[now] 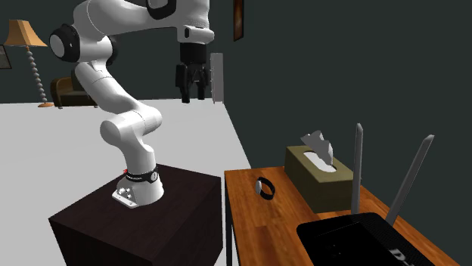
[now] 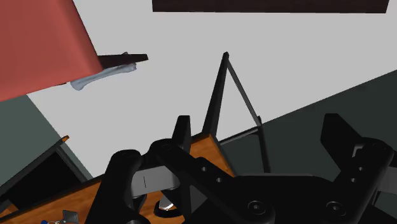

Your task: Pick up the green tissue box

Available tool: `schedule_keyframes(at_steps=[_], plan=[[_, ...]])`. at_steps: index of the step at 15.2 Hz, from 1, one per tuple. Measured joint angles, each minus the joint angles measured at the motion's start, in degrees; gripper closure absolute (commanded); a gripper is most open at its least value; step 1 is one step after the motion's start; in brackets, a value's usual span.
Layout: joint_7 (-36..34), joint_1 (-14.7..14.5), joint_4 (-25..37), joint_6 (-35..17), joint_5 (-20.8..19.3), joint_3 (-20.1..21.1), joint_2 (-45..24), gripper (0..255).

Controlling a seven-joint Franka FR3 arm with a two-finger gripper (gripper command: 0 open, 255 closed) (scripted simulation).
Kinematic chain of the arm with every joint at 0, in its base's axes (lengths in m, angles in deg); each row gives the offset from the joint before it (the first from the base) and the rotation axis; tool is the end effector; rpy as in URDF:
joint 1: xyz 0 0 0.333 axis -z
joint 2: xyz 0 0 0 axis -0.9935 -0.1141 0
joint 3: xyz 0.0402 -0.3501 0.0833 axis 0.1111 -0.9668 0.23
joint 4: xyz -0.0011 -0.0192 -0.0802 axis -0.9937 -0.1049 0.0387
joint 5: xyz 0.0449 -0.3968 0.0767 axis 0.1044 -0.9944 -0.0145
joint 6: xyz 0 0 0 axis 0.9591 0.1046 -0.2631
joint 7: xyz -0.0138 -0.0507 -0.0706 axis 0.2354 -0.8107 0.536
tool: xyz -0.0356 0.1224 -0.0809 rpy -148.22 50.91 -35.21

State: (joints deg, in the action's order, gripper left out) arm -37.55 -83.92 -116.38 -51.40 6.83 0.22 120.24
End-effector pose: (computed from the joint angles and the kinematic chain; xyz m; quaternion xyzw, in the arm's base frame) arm 0.2886 -0.0288 0.6036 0.9989 0.0208 -0.0104 0.0413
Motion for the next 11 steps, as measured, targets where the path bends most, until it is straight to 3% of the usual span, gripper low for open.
schedule_keyframes(at_steps=[4,11], plan=[[0.4,-0.1,1.4,-3.2,1.3,-1.4,-3.7,0],[2.8,-1.1,8.8,-11.4,7.0,-5.9,-16.8,0]])
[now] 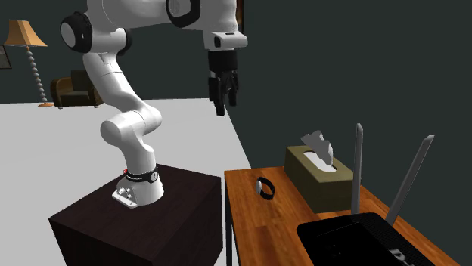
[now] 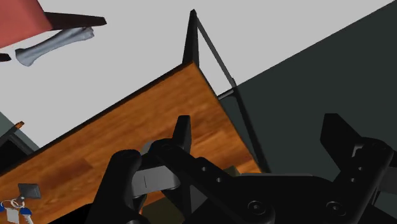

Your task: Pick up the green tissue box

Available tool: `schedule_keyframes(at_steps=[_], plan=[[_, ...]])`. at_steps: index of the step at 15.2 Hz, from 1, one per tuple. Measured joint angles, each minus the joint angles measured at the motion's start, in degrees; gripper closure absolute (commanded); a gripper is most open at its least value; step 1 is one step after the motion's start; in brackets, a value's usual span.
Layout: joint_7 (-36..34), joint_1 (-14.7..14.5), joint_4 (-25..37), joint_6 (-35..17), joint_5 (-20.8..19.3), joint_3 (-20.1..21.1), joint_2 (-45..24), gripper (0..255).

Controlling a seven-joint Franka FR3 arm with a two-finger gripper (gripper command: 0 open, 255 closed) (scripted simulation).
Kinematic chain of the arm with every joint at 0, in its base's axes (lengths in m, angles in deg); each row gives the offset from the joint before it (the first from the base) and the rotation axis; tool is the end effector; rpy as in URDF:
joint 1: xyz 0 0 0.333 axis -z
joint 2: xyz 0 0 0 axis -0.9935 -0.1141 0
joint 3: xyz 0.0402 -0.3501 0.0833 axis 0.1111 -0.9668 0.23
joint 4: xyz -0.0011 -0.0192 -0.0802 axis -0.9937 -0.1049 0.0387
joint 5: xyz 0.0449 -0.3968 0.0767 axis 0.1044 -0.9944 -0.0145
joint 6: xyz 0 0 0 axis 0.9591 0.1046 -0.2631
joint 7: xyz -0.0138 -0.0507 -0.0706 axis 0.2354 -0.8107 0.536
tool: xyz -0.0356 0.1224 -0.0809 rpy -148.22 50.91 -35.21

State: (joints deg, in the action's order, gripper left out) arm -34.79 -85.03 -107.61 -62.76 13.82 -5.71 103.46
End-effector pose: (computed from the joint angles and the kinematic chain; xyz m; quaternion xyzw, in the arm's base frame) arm 0.4063 -0.0539 0.5919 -0.9991 -0.0071 -0.0227 0.0359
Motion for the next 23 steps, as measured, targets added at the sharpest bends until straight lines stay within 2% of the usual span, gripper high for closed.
schedule_keyframes(at_steps=[4,9,13,17,19,23], plan=[[2.5,-0.6,6.1,-3.5,4.5,-2.8,-8.5,0],[6.1,-0.9,15.0,-5.5,11.6,-5.7,-19.0,0],[8.3,-0.5,23.9,-5.5,18.1,-7.0,-27.9,0],[10.5,1.2,33.5,-4.1,24.5,-7.7,-36.6,0],[10.9,1.5,34.2,-4.5,25.4,-7.7,-37.8,0],[12.0,1.3,31.3,-7.1,25.8,-7.6,-37.8,0]])
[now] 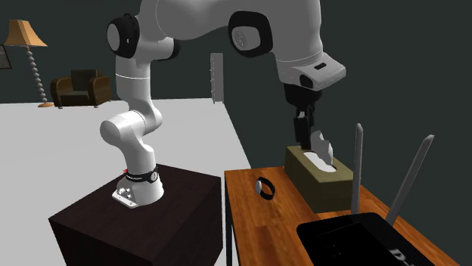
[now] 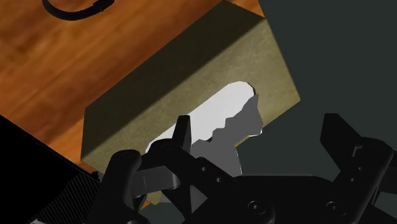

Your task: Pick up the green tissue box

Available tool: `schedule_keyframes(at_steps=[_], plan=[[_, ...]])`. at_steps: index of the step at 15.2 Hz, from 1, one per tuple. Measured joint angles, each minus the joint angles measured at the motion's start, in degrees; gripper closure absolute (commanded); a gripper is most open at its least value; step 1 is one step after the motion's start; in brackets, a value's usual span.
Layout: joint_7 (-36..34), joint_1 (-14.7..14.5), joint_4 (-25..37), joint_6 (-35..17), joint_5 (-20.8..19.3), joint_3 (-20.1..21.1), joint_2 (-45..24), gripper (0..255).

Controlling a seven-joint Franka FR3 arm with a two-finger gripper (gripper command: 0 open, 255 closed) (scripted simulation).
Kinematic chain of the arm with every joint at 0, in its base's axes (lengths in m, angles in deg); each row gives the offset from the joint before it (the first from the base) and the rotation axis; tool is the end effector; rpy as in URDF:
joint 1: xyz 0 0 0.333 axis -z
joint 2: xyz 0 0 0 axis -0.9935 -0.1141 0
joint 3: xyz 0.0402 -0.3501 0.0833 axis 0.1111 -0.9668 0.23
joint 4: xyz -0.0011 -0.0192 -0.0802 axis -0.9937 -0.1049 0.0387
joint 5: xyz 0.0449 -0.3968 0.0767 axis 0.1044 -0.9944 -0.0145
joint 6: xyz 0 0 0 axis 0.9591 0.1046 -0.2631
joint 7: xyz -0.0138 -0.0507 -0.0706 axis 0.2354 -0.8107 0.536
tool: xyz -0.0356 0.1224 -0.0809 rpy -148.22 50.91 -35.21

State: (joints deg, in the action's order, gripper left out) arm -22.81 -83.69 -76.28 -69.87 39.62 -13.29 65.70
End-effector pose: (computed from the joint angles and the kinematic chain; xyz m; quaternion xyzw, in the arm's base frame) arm 0.6486 -0.1057 0.5430 -0.9793 0.0204 -0.0869 0.1819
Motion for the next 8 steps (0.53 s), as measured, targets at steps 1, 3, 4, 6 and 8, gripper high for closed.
schedule_keyframes(at_steps=[1,3,4,6,8], plan=[[0.4,0.0,-0.8,-0.8,0.1,0.0,0.0,0],[0.6,-0.1,-1.6,-1.6,0.2,0.1,-0.1,255],[0.6,-0.1,-1.7,-1.7,0.2,0.1,-0.1,255],[0.6,-0.2,-1.7,-1.8,0.3,0.1,0.0,255],[0.6,-0.2,-1.6,-1.8,0.4,0.2,0.0,255]])
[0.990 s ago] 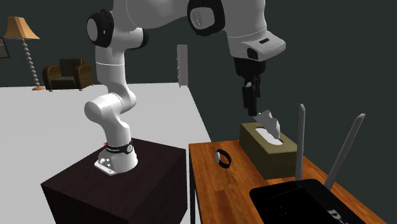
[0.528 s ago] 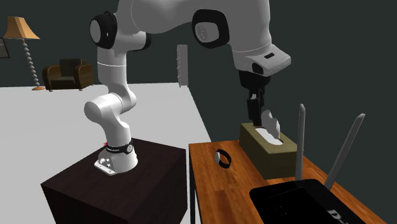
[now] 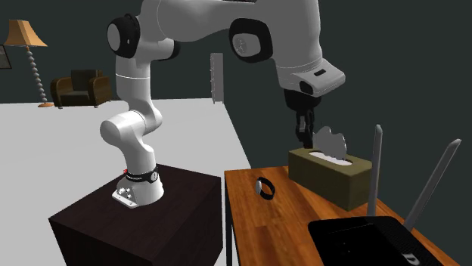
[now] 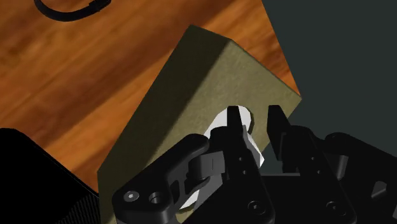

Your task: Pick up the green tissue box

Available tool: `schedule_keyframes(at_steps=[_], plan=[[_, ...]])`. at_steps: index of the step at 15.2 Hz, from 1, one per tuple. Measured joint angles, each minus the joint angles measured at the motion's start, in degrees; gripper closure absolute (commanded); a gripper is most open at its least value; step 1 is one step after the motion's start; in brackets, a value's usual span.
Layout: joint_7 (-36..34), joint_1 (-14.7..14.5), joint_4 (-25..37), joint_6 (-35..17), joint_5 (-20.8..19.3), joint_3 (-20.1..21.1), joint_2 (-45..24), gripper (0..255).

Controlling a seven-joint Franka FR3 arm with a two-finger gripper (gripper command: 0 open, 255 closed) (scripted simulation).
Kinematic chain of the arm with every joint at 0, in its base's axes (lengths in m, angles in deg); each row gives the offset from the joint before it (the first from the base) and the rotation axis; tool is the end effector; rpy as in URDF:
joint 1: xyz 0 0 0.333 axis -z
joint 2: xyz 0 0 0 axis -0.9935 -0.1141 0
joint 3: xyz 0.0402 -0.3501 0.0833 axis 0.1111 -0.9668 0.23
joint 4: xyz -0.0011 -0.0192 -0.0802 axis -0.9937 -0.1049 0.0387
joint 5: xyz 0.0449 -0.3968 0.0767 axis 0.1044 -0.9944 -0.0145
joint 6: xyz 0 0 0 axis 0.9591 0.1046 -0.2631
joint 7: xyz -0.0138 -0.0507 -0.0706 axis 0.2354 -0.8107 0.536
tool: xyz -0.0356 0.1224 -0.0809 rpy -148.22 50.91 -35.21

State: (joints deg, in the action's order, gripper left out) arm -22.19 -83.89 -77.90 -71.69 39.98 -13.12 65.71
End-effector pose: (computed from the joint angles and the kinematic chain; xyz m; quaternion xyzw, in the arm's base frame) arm 0.6496 -0.1035 0.5318 -0.9789 0.0195 -0.0895 0.1828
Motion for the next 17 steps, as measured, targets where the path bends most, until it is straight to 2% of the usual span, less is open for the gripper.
schedule_keyframes(at_steps=[7,17], plan=[[-0.2,0.1,0.6,0.7,-0.2,-0.1,0.0,255],[-3.0,0.6,8.7,8.0,-0.7,-0.3,-0.6,255]])
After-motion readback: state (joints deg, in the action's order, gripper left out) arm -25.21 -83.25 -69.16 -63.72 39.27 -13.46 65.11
